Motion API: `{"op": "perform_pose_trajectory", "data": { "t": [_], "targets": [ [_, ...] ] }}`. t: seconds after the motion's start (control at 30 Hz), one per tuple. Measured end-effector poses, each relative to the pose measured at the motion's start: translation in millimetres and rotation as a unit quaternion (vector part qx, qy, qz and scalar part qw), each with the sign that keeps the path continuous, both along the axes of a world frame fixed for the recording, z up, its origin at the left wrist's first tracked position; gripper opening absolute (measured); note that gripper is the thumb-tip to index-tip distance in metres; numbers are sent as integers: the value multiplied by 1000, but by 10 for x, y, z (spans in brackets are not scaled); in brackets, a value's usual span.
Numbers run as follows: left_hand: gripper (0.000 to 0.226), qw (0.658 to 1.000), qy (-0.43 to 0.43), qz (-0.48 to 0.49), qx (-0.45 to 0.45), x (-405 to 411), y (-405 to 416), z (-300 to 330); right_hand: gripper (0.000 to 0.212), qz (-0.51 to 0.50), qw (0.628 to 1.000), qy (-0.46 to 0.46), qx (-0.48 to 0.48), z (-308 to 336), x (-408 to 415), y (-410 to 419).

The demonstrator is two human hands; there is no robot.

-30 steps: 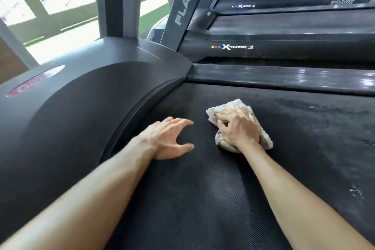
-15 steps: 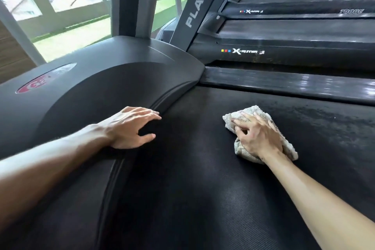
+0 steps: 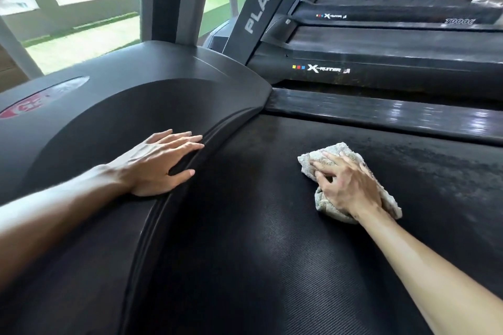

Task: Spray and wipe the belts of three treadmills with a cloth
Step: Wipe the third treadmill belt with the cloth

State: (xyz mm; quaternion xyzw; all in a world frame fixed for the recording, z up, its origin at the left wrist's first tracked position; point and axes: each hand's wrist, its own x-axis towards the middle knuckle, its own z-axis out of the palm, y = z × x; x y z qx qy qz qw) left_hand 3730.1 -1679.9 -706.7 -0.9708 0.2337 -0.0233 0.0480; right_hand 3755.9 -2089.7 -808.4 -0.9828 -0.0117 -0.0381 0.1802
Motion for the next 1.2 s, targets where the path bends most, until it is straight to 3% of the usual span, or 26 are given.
{"op": "perform_pose_trajectory", "data": {
  "t": [0.93,1.2],
  "targets": [
    [77,999,-45,9,-26,14,-3,-105,39,10,999,34,-21,15,150,56],
    [85,998,-51,21,-33,29,-2,-131,43,64,997,16,-26,-19,950,970]
  ]
}}
